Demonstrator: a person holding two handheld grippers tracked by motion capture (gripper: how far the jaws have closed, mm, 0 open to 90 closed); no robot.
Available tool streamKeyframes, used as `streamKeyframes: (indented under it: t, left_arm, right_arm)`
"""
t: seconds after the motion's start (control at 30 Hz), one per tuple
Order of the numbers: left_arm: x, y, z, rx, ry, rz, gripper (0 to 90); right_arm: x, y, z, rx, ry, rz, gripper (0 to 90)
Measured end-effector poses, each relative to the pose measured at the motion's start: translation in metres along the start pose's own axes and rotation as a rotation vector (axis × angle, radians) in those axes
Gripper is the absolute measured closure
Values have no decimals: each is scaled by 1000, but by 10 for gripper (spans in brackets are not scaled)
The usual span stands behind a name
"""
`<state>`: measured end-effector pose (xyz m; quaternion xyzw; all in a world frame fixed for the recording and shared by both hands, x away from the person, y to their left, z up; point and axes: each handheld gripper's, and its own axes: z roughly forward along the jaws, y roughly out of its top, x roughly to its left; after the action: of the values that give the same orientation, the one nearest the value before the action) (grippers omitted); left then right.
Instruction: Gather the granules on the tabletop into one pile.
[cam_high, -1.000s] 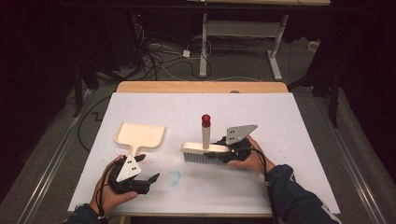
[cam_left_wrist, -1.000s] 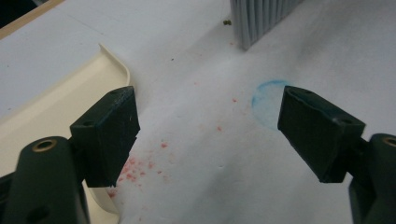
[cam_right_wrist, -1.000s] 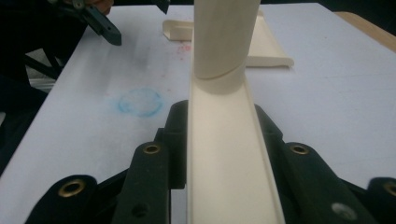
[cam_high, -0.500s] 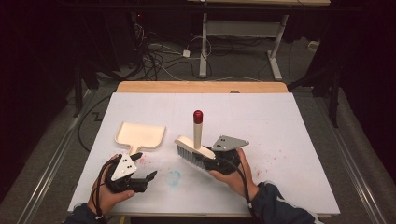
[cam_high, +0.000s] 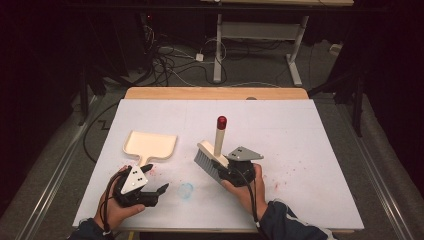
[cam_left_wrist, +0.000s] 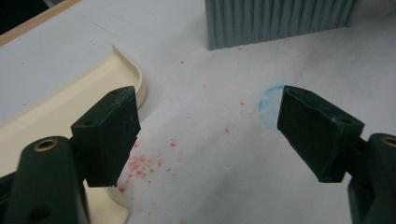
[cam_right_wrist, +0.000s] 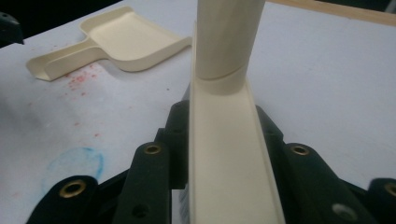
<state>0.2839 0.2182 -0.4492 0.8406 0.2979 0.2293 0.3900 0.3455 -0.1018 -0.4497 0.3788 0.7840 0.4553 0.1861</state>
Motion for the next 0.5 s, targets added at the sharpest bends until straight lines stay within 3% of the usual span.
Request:
streamKeyframes:
  t: [0.17,0.23,0.4,0.5]
  left_arm:
    - [1,0,-1,2,4,-3,211]
    - [1,-1,0,3,3,-4,211]
    - [0,0,1,5,-3,1,211]
    - [0,0,1,6,-4,3,211]
  right_arm:
    - [-2,-1,-12,4,-57,-6,676]
    - [-4,-2,-15,2,-77,17,676]
    - [-7,-4,-25,-1,-85,22,676]
    - [-8,-1,-32,-22,-101,-4,676]
